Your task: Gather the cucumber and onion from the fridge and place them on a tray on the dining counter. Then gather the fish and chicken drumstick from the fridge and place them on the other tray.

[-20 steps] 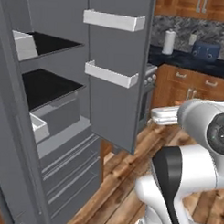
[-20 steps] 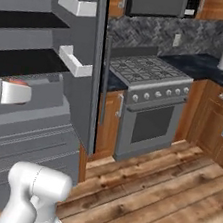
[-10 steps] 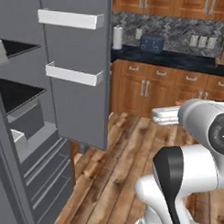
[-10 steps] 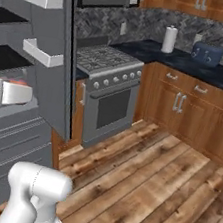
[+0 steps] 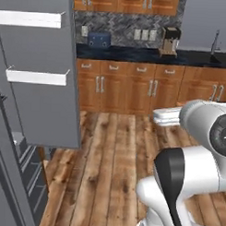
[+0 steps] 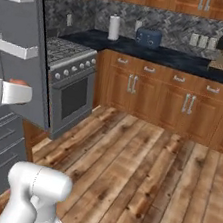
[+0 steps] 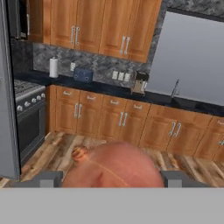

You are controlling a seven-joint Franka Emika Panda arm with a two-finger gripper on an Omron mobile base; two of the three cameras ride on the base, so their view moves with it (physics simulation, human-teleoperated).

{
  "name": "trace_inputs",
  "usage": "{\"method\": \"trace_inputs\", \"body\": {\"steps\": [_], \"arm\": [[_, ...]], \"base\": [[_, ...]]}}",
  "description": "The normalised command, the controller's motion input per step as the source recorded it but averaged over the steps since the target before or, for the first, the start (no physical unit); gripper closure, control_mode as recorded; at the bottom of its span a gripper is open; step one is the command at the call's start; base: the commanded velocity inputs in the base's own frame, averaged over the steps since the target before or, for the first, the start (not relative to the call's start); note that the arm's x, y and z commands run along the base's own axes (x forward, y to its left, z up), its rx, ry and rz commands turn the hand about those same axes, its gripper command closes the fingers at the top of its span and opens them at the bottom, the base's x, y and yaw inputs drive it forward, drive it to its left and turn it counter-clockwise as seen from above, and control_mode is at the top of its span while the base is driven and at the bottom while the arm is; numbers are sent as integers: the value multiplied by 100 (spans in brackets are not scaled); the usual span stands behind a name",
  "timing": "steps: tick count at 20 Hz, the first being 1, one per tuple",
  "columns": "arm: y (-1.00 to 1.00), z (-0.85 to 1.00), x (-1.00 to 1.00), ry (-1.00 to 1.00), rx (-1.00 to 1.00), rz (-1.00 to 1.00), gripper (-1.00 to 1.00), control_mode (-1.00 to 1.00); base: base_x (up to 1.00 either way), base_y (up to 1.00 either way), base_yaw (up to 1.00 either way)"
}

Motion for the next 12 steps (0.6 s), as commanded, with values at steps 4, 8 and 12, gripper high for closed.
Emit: {"method": "trace_inputs", "body": {"steps": [4, 8, 12], "arm": [[0, 0, 0, 0, 0, 0, 100, 100], [0, 0, 0, 0, 0, 0, 100, 100], [0, 0, 0, 0, 0, 0, 100, 100]], "base": [[-62, -9, -38], [-77, -11, -30], [-90, -24, -20]]}}
